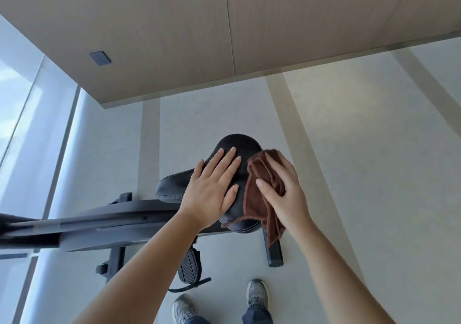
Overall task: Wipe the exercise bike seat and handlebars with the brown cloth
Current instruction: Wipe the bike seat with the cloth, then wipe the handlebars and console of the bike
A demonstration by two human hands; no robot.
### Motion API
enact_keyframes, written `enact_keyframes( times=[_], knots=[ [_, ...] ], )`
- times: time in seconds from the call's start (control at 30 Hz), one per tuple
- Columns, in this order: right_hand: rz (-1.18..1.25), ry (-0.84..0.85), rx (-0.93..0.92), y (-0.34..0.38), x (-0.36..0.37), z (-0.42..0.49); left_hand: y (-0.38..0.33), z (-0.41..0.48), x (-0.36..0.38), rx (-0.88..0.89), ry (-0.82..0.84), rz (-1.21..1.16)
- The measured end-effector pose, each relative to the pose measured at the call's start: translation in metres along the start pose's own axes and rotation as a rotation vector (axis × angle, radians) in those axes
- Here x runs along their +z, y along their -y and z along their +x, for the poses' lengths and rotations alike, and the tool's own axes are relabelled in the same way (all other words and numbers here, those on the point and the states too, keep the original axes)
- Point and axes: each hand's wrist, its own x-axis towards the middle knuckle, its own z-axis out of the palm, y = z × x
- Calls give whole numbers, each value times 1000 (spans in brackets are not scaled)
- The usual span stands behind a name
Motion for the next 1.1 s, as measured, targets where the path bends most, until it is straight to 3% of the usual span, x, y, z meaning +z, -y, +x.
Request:
enact_keyframes(
  times=[0.2,0.3,0.4,0.57,1.1],
  knots=[
    [-113,-138,4,17,15,-30,-2,-4,-2,-25,50,59],
    [-211,-186,5,28,20,-43,-7,-11,0,-129,72,115],
    [-263,-170,-3,38,16,-54,-13,-25,-7,-256,21,37],
    [-322,-172,-66,70,13,-58,-13,-61,-45,-310,-129,2],
    [-241,168,-523,264,79,-148,-23,-270,-195,-550,-533,76]
  ],
)
